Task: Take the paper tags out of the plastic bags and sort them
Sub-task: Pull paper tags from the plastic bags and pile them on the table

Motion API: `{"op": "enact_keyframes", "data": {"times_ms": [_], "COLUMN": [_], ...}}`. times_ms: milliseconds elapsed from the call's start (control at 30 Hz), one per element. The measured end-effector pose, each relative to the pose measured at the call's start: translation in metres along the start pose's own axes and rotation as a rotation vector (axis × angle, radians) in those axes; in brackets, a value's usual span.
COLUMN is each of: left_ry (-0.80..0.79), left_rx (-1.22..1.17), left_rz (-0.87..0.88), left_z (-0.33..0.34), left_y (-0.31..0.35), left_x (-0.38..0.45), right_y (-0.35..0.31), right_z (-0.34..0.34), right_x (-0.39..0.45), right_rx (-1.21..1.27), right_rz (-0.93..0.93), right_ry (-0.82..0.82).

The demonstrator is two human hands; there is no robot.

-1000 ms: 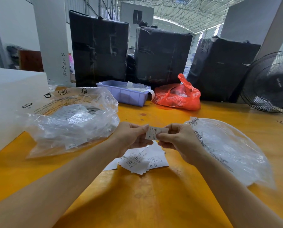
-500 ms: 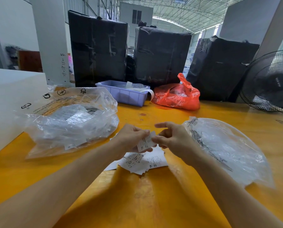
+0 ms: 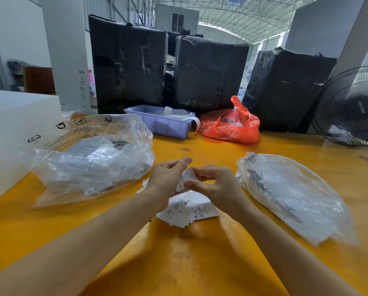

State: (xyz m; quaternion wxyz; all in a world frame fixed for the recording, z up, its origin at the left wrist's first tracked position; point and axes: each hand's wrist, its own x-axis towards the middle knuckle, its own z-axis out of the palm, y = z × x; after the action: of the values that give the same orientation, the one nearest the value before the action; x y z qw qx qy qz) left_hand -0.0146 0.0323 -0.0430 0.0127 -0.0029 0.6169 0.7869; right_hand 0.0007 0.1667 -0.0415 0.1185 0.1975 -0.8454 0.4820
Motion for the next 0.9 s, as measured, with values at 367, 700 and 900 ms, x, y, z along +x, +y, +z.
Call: {"op": "enact_keyframes", "data": {"times_ms": [367,700,900], "left_ry": [-0.189,-0.302,-0.152], "left_rx": [0.36,0.337,0.158], "left_rz": [0.047,-0.088,-0.029], "left_z": [-0.007,-0.008,-0.003], "left_y": [0.009,0.007,0.005], "left_x": [0.003,0.001,0.001], "right_y": [0.006,0.001,-0.003], "right_z": [-0.011,-0.014,-0.016], "right_x": [0.007,0.007,0.005], "right_rx": [0.202,0.076,0.192], "right_rz": [0.164,0.046,0.171], "right_ry": [0.181,0.069,-0.025]}}
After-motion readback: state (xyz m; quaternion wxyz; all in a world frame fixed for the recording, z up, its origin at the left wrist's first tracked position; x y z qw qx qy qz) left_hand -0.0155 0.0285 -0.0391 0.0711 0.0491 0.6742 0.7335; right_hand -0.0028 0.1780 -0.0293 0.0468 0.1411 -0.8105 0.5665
